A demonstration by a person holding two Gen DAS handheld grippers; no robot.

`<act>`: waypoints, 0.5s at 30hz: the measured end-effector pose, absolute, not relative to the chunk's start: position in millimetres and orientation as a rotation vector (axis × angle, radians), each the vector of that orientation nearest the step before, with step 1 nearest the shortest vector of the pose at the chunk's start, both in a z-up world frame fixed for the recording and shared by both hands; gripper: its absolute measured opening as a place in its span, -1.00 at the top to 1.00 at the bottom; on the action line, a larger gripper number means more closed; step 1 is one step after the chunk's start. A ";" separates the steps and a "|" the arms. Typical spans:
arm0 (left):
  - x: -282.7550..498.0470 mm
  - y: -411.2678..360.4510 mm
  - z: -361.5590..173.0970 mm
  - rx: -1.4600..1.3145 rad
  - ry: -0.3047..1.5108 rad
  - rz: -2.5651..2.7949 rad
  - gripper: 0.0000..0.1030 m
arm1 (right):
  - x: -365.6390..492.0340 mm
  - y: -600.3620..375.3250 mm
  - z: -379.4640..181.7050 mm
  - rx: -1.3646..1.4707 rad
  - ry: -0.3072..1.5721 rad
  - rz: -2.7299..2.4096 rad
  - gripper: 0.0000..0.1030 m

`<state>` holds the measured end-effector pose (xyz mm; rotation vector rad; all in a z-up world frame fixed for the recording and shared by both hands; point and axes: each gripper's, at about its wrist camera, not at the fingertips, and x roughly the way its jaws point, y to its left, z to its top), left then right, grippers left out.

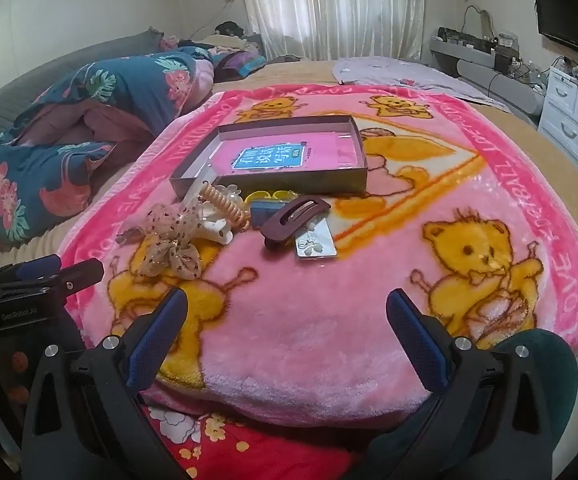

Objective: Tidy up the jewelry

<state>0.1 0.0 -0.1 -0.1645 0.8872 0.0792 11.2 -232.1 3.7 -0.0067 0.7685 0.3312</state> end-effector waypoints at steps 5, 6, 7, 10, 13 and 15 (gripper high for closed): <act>0.0 0.0 1.3 -0.166 0.874 0.074 -0.83 | 12.9 -233.0 3.8 -0.009 0.769 0.333 -0.92; 0.0 0.2 1.7 -0.168 0.872 0.075 -0.83 | 12.9 -233.5 3.8 -0.008 0.769 0.335 -0.92; 0.0 0.3 2.3 -0.169 0.871 0.076 -0.83 | 12.4 -233.4 3.8 -0.007 0.771 0.335 -0.92; 0.1 0.0 3.7 -0.169 0.867 0.074 -0.83 | 11.9 -232.7 4.5 -0.009 0.768 0.333 -0.92; 1.0 -1.3 0.9 -0.164 0.872 0.070 -0.83 | 11.9 -233.1 5.0 -0.006 0.768 0.336 -0.92; 1.5 -2.2 0.9 -0.162 0.872 0.071 -0.83 | 11.3 -232.4 5.3 -0.009 0.767 0.335 -0.92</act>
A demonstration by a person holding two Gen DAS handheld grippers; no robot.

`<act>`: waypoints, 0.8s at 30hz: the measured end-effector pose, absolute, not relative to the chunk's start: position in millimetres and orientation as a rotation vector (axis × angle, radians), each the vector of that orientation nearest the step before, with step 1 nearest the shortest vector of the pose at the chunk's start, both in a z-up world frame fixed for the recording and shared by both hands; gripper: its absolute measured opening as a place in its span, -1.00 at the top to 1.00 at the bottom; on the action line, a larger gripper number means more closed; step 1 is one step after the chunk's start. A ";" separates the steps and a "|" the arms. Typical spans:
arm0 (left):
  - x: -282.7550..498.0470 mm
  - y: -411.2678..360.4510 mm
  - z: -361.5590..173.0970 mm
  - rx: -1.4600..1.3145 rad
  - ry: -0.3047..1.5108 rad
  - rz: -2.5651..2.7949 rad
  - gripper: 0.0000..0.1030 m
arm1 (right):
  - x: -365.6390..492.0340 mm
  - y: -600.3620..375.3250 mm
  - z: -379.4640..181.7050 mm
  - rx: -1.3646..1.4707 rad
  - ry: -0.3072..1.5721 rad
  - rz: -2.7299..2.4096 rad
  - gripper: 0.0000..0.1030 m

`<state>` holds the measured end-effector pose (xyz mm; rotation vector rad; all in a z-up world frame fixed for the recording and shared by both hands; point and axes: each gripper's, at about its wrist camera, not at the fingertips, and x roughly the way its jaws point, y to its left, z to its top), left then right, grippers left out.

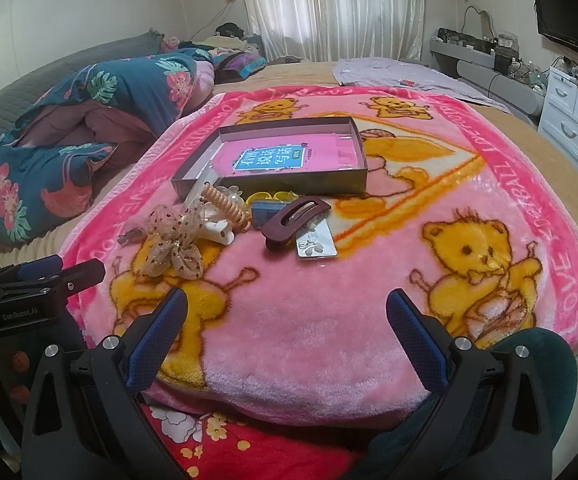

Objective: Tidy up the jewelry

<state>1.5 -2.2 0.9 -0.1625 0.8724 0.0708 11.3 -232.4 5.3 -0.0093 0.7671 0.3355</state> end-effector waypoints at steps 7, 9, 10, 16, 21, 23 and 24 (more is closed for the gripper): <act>0.8 -0.8 1.0 -0.167 0.870 0.066 -0.83 | 10.7 -232.8 5.9 -0.006 0.765 0.338 -0.92; -0.7 -0.9 2.8 -0.165 0.870 0.068 -0.83 | 10.2 -232.3 6.4 -0.007 0.765 0.337 -0.92; -0.5 -1.1 3.1 -0.166 0.872 0.066 -0.83 | 10.2 -232.4 6.7 -0.006 0.765 0.337 -0.92; -1.0 -0.5 2.6 -0.168 0.869 0.066 -0.83 | 10.1 -232.7 6.4 -0.006 0.764 0.337 -0.92; -1.2 -0.6 2.5 -0.168 0.867 0.066 -0.83 | 9.0 -233.7 8.6 -0.003 0.762 0.336 -0.92; -1.3 -0.8 2.6 -0.168 0.867 0.065 -0.83 | 9.4 -233.8 8.0 -0.004 0.762 0.336 -0.92; -1.4 -0.8 2.5 -0.168 0.867 0.066 -0.83 | 9.2 -233.7 8.4 -0.004 0.762 0.336 -0.92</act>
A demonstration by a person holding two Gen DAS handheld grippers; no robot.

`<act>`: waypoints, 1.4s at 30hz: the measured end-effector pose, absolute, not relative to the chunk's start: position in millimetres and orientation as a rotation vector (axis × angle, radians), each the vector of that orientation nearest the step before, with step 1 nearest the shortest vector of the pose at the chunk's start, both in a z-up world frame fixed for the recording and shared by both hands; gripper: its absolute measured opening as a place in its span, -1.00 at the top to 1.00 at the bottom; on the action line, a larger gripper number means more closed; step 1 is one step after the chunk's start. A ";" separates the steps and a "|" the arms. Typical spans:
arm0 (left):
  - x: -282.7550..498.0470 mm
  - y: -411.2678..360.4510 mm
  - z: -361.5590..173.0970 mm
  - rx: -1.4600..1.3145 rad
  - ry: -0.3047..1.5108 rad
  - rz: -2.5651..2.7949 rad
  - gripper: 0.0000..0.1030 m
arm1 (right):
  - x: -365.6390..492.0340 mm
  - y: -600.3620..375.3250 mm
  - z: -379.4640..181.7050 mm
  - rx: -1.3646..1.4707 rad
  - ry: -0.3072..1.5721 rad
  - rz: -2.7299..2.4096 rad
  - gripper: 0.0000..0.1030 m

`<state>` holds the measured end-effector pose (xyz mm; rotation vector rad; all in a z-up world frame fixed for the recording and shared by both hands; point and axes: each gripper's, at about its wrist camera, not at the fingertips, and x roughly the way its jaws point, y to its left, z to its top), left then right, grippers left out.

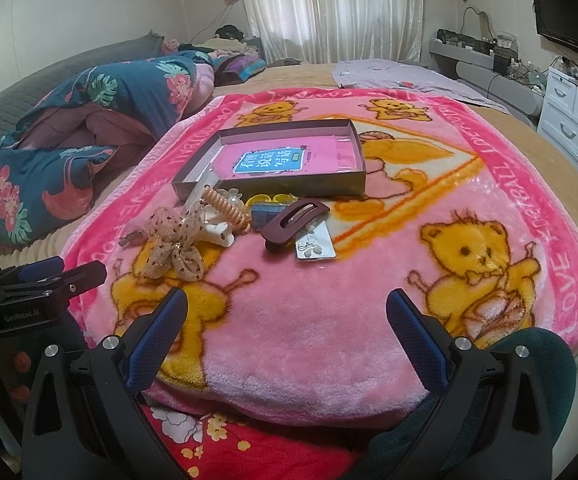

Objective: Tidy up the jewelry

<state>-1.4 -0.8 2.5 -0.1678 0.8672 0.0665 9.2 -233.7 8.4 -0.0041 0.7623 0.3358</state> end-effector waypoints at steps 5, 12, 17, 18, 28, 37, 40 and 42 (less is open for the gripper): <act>-2.2 -0.9 3.9 -0.167 0.865 0.063 -0.83 | 9.2 -235.8 11.0 -0.001 0.759 0.332 -0.92; -1.9 -6.9 7.9 -0.161 0.864 0.057 -0.83 | 9.3 -237.8 10.4 0.002 0.758 0.333 -0.92; -0.7 -8.7 6.1 -0.158 0.865 0.054 -0.83 | 8.8 -238.1 12.0 0.004 0.757 0.332 -0.92; 0.4 -9.1 4.8 -0.159 0.865 0.053 -0.83 | 8.9 -238.6 11.7 0.006 0.757 0.333 -0.92; 6.1 -19.6 3.0 -0.151 0.869 0.025 -0.83 | 12.5 -251.3 13.5 0.029 0.748 0.316 -0.92; 24.8 -10.3 5.4 -0.183 0.866 0.024 -0.83 | 27.7 -260.8 13.9 0.034 0.750 0.312 -0.92; 33.8 -4.9 4.9 -0.192 0.869 0.039 -0.83 | 38.0 -262.4 16.2 0.024 0.747 0.309 -0.92; 39.2 -0.6 3.0 -0.198 0.876 0.047 -0.83 | 44.7 -263.3 17.2 0.019 0.749 0.312 -0.92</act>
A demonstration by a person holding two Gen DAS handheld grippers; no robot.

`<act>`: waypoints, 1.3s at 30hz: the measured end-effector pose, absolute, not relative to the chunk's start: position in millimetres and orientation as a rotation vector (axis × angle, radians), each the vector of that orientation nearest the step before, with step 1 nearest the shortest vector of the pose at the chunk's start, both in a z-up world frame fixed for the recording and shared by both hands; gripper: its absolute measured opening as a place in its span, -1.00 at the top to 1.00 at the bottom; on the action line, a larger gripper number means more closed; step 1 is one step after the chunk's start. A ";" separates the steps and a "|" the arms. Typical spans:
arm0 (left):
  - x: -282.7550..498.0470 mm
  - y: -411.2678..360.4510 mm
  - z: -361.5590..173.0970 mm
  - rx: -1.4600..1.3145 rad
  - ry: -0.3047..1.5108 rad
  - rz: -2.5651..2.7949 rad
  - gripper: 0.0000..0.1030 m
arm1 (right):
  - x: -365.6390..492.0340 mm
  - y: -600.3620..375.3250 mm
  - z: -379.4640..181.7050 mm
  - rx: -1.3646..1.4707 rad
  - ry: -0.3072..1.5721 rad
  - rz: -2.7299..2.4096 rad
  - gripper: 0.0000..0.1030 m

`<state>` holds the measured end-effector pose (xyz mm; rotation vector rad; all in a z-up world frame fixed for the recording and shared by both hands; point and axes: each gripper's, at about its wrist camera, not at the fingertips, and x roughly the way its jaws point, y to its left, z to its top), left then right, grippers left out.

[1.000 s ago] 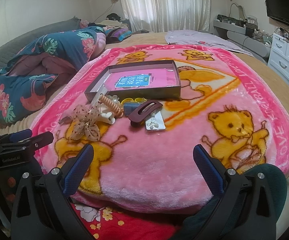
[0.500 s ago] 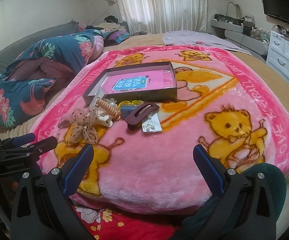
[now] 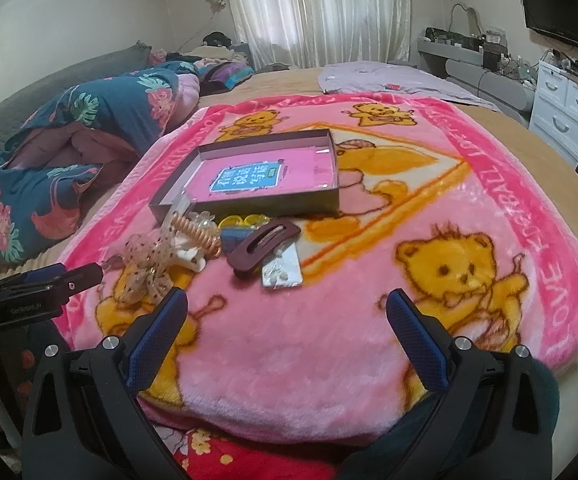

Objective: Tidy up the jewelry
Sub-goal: 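Grasp the sheer dotted bow with the left tool while the right tool grasps the maroon claw clip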

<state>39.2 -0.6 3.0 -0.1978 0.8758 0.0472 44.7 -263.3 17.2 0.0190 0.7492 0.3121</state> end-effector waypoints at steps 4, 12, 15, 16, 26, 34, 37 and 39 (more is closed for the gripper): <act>48.6 8.4 -5.3 -0.214 0.898 0.055 -0.83 | 64.1 -262.5 16.3 0.022 0.766 0.327 -0.92; 69.1 25.4 -30.4 -0.205 0.976 0.076 -0.83 | 100.7 -248.7 3.5 -0.011 0.825 0.364 -0.92; 77.2 27.8 -39.7 -0.217 1.003 0.057 -0.83 | 115.4 -242.0 -6.1 -0.018 0.856 0.371 -0.92; 79.7 27.1 -42.9 -0.226 1.012 0.039 -0.83 | 120.8 -239.7 -9.9 -0.011 0.869 0.385 -0.92; 93.1 2.0 -56.4 -0.160 1.014 -0.029 -0.78 | 157.5 -213.3 -40.9 -0.019 0.965 0.441 -0.91; 103.4 -9.3 -66.5 -0.106 1.011 -0.044 -0.28 | 181.2 -208.8 -57.6 0.051 1.041 0.461 -0.50; 103.6 -9.8 -66.8 -0.085 1.001 -0.042 -0.08 | 186.8 -209.9 -64.2 0.089 1.068 0.468 -0.40; 104.0 -6.5 -67.0 -0.091 0.992 -0.037 0.05 | 190.4 -210.5 -67.5 0.108 1.077 0.468 -0.35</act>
